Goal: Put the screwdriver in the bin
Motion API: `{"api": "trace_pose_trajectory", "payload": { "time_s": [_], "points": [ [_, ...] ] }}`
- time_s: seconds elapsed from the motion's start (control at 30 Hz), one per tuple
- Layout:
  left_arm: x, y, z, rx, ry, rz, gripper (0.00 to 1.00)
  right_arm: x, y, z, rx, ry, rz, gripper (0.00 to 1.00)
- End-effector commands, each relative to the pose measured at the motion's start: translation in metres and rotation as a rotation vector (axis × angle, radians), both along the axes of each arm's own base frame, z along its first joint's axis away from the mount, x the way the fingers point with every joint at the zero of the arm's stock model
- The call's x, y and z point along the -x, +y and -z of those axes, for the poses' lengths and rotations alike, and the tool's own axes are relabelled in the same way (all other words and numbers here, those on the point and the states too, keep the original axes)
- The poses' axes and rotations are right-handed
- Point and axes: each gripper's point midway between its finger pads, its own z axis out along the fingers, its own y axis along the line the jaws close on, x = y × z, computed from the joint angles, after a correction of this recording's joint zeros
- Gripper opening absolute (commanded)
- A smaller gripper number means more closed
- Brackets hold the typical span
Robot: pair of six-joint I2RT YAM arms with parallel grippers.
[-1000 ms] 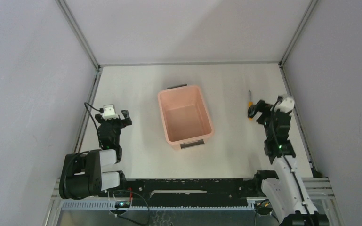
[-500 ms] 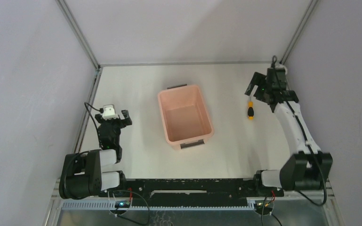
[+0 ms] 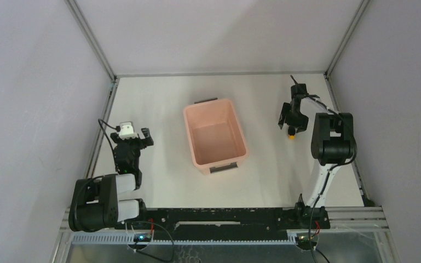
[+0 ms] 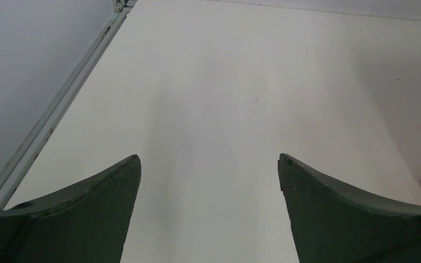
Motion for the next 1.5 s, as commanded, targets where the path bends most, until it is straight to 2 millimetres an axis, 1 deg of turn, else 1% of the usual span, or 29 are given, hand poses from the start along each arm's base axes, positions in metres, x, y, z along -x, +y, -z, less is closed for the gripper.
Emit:
{"api": "trace_pose_trajectory", "payload": {
  "time_s": [0.0,0.07,0.1,0.13,0.17,0.23,0.33,0.5,0.53,0.57,0.6,0.67,0.77,0.97,1.03,1.07,1.13,1.2,1.33,1.37,1.4,1.47],
  "points": [
    [-0.011,0.001,-0.026,-0.023,-0.072,0.0,1.0,-0.014,-0.015,0.01,-0.028,0.002,0.006,0.64],
    [-0.011,0.001,-0.026,-0.024,-0.071,0.001,1.0,-0.011,-0.013,0.013,-0.049,0.013,0.003,0.29],
    [-0.011,0.001,-0.026,-0.023,-0.071,0.001,1.0,-0.01,-0.012,0.01,-0.054,0.015,0.0,0.17],
    [-0.011,0.001,-0.025,-0.024,-0.07,0.001,1.0,-0.01,-0.012,0.004,-0.053,0.007,-0.005,0.1],
    [-0.011,0.001,-0.026,-0.024,-0.071,0.001,1.0,-0.011,-0.013,-0.006,-0.047,-0.005,-0.009,0.06],
    [-0.011,0.001,-0.026,-0.023,-0.072,0.001,1.0,-0.012,-0.016,-0.034,-0.022,-0.038,-0.008,0.04],
    [-0.011,0.001,-0.025,-0.024,-0.07,0.001,1.0,-0.008,-0.023,-0.087,0.032,-0.078,0.001,0.05],
    [-0.011,0.001,-0.026,-0.024,-0.072,0.001,1.0,0.012,-0.016,-0.169,0.115,-0.154,0.012,0.05],
    [-0.011,0.001,-0.026,-0.024,-0.071,0.001,1.0,0.015,-0.006,-0.183,0.12,-0.183,-0.009,0.05],
    [-0.011,0.001,-0.026,-0.024,-0.071,0.001,1.0,0.019,0.008,-0.198,0.112,-0.215,-0.037,0.05],
    [-0.011,0.001,-0.026,-0.024,-0.071,0.001,1.0,0.024,0.018,-0.209,0.104,-0.233,-0.054,0.05],
    [-0.011,0.001,-0.026,-0.024,-0.071,0.001,1.0,0.034,0.041,-0.226,0.088,-0.253,-0.101,0.06],
    [-0.011,0.001,-0.026,-0.024,-0.071,0.001,1.0,0.045,0.083,-0.249,0.071,-0.3,-0.195,0.07],
    [-0.011,0.001,-0.025,-0.024,-0.07,0.001,1.0,0.062,0.193,-0.279,-0.017,-0.405,-0.437,0.1],
    [-0.011,0.001,-0.026,-0.024,-0.071,0.001,1.0,0.064,0.223,-0.281,-0.025,-0.429,-0.474,0.12],
    [-0.011,0.001,-0.026,-0.024,-0.071,0.0,1.0,0.065,0.239,-0.278,-0.042,-0.428,-0.499,0.13],
    [-0.011,0.001,-0.025,-0.024,-0.07,0.0,1.0,0.066,0.271,-0.266,-0.09,-0.418,-0.528,0.13],
    [-0.011,0.001,-0.026,-0.024,-0.071,0.001,1.0,0.067,0.293,-0.25,-0.112,-0.396,-0.553,0.13],
    [-0.011,0.001,-0.026,-0.024,-0.071,0.001,1.0,0.067,0.321,-0.212,-0.133,-0.346,-0.547,0.13],
    [-0.011,0.001,-0.025,-0.024,-0.07,0.001,1.0,0.067,0.325,-0.2,-0.14,-0.334,-0.536,0.15],
    [-0.011,0.001,-0.025,-0.024,-0.07,0.001,1.0,0.069,0.327,-0.183,-0.142,-0.31,-0.53,0.17],
    [-0.011,0.001,-0.026,-0.024,-0.071,0.0,1.0,0.071,0.334,-0.155,-0.161,-0.276,-0.515,0.18]
  ]
}}
